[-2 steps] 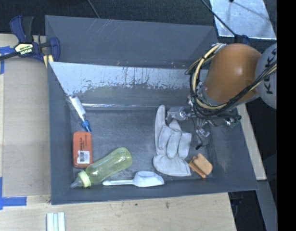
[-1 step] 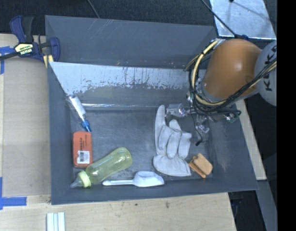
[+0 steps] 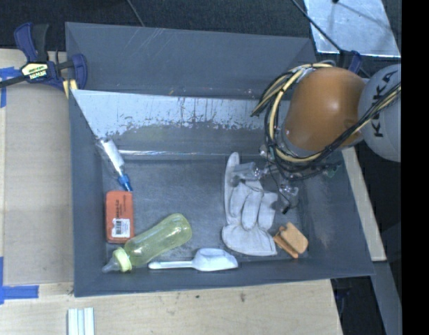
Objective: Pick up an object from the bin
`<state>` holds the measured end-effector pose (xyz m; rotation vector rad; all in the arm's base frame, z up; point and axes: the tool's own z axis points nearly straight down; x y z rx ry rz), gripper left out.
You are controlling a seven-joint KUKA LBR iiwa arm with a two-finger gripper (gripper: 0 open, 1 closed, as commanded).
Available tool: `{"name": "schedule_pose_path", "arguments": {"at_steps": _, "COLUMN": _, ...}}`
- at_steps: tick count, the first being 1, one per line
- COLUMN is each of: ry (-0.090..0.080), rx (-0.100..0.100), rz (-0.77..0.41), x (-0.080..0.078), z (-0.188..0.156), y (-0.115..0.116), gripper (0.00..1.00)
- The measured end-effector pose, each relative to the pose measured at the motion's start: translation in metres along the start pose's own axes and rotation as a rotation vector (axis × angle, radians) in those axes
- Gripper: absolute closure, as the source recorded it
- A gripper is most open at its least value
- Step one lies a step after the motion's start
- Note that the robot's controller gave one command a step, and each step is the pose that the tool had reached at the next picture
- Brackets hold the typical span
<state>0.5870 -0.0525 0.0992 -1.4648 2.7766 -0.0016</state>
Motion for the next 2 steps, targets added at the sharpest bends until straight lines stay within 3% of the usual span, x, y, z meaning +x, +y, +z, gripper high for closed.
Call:
{"name": "schedule_pose_path", "arguments": {"at_steps": 1, "ry": 0.003, "rx": 0.001, "rz": -0.276, "x": -0.0195, "z": 0.0252, "y": 0.0036, "gripper": 1.0}}
{"name": "schedule_pose_path", "arguments": {"at_steps": 2, "ry": 0.003, "rx": 0.001, "rz": -0.275, "x": -0.0195, "z": 0.0251, "y": 0.0035, "gripper": 1.0}}
